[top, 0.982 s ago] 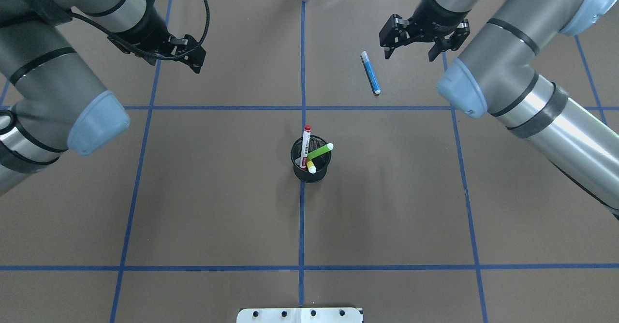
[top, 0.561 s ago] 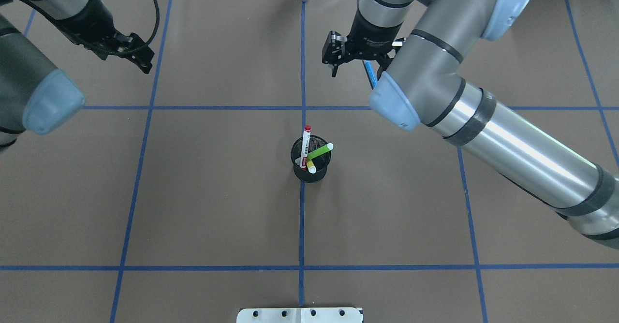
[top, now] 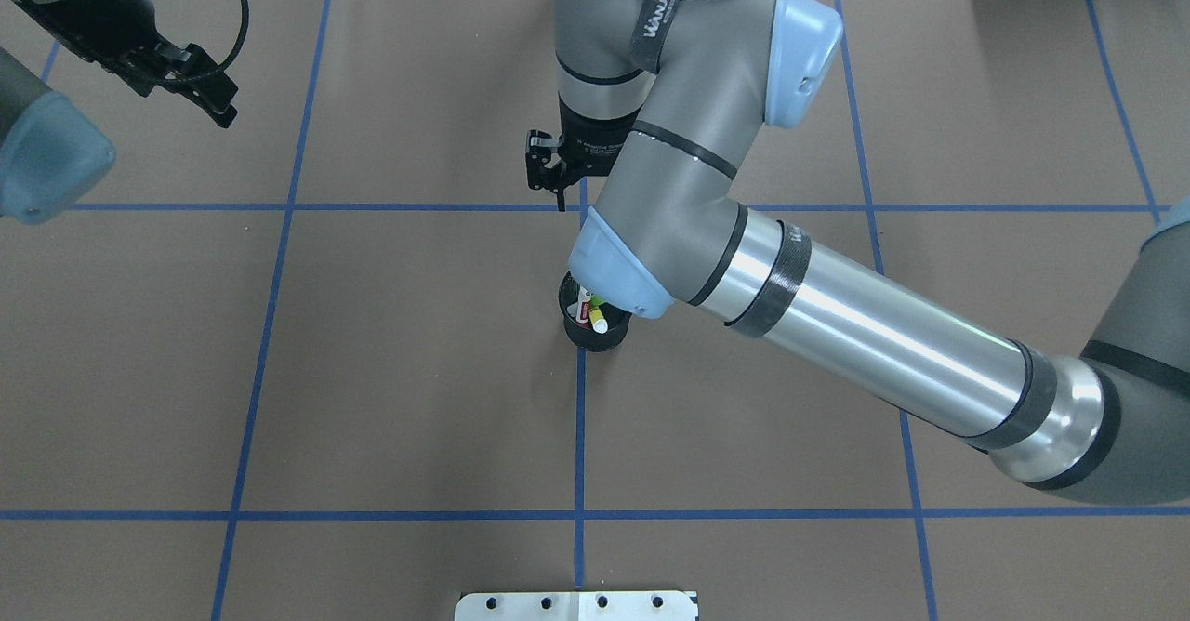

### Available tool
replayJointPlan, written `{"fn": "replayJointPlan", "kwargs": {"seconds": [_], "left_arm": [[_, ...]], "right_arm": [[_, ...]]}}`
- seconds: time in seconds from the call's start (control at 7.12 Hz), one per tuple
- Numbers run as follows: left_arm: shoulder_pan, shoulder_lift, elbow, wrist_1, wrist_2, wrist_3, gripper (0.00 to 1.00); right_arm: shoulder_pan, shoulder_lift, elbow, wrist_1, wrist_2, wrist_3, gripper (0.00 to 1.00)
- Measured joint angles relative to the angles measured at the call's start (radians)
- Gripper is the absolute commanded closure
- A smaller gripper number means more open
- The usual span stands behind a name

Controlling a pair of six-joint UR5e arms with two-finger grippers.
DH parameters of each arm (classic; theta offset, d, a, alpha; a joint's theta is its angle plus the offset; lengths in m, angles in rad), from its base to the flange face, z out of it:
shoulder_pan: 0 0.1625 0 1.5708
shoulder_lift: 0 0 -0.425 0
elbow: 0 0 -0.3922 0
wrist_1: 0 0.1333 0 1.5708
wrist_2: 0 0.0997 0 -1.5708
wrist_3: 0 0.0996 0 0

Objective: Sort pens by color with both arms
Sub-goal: 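Lower the right gripper into the cup and grasp the red-capped white marker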

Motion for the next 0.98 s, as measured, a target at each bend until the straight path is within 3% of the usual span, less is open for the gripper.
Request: {"fn": "replayJointPlan", "kwargs": {"seconds": [0.14,0.98], "left_arm": [[-0.001,0.0,0.0,0.0,-0.005,0.0,0.01],[-0.001,0.001,-0.003,-0.001,-0.02,-0.008,0.01]], "right_arm": [[-0.021,0.003,-0.013,-0.001,-0.012,0.002,0.64],[-0.047,0.006,-0.073,0.061,-0.061,-0.025,0.6]]}}
